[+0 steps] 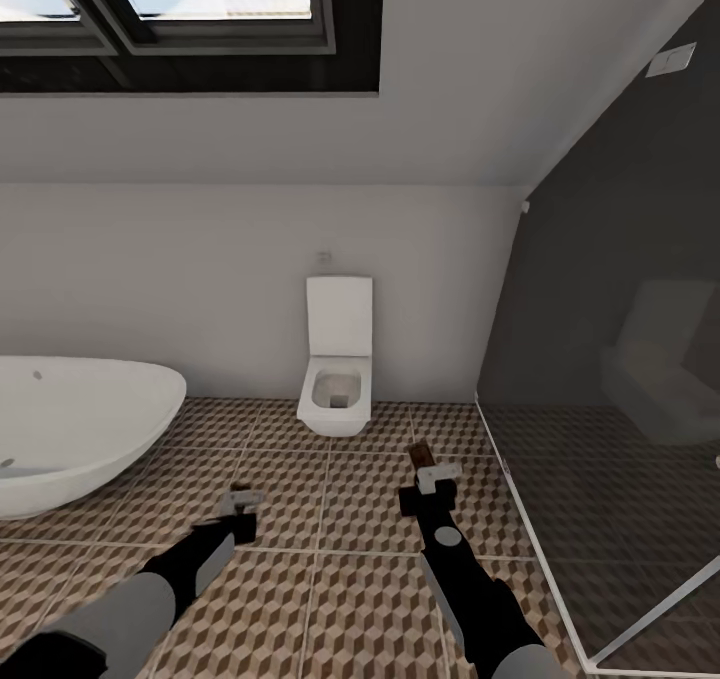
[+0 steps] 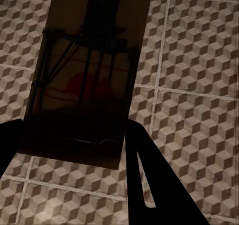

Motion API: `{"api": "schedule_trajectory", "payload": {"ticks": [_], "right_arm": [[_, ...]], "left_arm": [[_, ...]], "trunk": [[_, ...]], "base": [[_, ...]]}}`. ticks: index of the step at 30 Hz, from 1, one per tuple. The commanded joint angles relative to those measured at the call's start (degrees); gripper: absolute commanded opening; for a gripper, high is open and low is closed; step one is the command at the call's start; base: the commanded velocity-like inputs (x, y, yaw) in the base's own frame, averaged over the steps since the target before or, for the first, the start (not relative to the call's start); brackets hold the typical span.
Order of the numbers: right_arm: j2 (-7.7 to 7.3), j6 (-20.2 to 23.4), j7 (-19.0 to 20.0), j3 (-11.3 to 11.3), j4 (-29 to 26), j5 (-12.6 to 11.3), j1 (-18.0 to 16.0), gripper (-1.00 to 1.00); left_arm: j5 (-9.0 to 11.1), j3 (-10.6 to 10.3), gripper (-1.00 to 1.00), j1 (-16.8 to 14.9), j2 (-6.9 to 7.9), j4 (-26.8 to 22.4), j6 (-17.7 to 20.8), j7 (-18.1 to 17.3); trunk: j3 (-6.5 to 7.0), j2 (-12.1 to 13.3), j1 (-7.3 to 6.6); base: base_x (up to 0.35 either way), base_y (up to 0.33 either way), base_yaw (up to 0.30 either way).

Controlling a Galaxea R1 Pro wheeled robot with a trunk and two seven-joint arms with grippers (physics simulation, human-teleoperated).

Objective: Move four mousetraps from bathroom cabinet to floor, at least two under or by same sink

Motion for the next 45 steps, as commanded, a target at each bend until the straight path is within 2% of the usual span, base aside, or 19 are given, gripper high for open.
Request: {"api": "schedule_trajectory", "payload": {"ticks": [1, 10, 14, 22, 37, 45], "right_arm": [[0.0, 1.0, -0.3, 0.1, -0.1, 0.6, 0.0, -1.0], [0.0, 2.0, -0.4, 0.2, -0.2, 0.8, 0.0, -1.0], [0.0, 2.0, -0.4, 0.4, -1.7, 0.8, 0.0, -1.0], [0.0, 2.0, -0.3, 0.6, -5.4, 0.8, 0.0, -1.0], [0.0, 2.0, -0.3, 0.6, -5.6, 0.8, 0.0, -1.0], [0.0, 2.0, -0.3, 0.6, -5.6, 0.9, 0.0, -1.0]], "left_arm": [[0.3, -0.5, -1.0, 0.0, -0.15, -0.2, 0.2, 0.4], [0.3, -1.8, -1.0, 0.0, -1.48, -2.4, -3.2, 0.4], [0.2, -3.0, -1.0, 0.0, -1.63, -2.6, -3.7, 0.5], [0.3, -3.4, -1.0, 0.0, -1.66, -2.7, -3.7, 0.5], [0.3, -3.8, -1.0, 0.0, -1.74, -2.7, -3.8, 0.4], [0.2, -3.9, -1.0, 0.0, -1.74, -4.9, -3.9, 0.4]], "trunk": [[-0.13, -0.1, 0.04], [-0.13, -0.1, 0.04], [-0.13, -0.1, 0.04], [-0.13, -0.1, 0.04], [-3.64, -6.1, 3.33], [-5.78, -9.3, 5.09]], "base": [[0.0, 0.0, 0.0], [0.0, 0.0, 0.0], [0.0, 0.0, 0.0], [0.0, 0.0, 0.0], [0.0, 0.0, 0.0], [0.0, 0.0, 0.0]]}}
